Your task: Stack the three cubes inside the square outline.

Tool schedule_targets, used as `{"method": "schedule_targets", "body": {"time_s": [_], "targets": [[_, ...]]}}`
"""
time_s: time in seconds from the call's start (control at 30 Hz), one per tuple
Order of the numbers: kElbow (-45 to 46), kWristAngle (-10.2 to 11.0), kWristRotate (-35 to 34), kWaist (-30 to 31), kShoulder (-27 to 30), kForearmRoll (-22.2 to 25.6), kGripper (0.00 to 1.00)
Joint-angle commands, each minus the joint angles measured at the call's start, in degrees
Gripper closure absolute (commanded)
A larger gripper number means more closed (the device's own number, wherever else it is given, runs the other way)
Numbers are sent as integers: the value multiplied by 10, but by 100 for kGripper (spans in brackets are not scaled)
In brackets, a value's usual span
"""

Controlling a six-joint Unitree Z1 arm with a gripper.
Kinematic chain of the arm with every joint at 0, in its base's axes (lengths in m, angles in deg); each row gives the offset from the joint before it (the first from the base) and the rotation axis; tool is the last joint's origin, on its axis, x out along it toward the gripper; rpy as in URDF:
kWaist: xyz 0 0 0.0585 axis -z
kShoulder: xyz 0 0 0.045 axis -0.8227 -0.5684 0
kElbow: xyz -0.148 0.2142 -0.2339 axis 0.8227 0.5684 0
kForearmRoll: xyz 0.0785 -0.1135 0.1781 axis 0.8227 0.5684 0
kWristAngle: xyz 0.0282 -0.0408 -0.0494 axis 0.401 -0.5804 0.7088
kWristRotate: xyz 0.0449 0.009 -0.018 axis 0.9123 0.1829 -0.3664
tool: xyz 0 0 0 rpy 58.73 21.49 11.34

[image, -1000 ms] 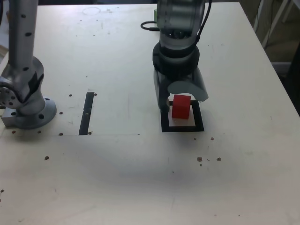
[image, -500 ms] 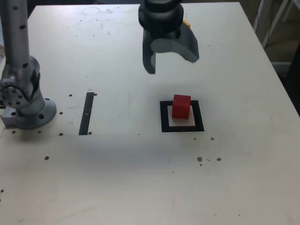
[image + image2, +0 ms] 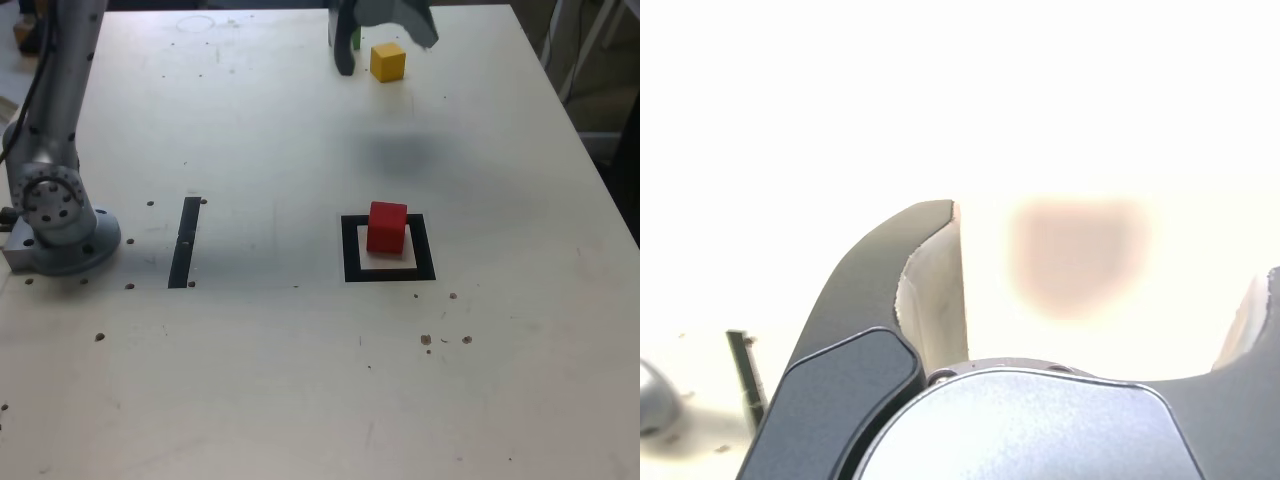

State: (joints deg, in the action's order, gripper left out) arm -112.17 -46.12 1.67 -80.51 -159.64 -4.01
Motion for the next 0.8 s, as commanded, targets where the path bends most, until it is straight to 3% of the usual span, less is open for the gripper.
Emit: {"method": "schedule_targets", "body": {"time_s": [0.0, 0.23, 0.77], "targets": [[-41, -6, 11, -26, -18, 7, 2], [-86, -15, 13, -69, -60, 16, 3], [-120, 1, 3, -115, -114, 8, 4]]}}
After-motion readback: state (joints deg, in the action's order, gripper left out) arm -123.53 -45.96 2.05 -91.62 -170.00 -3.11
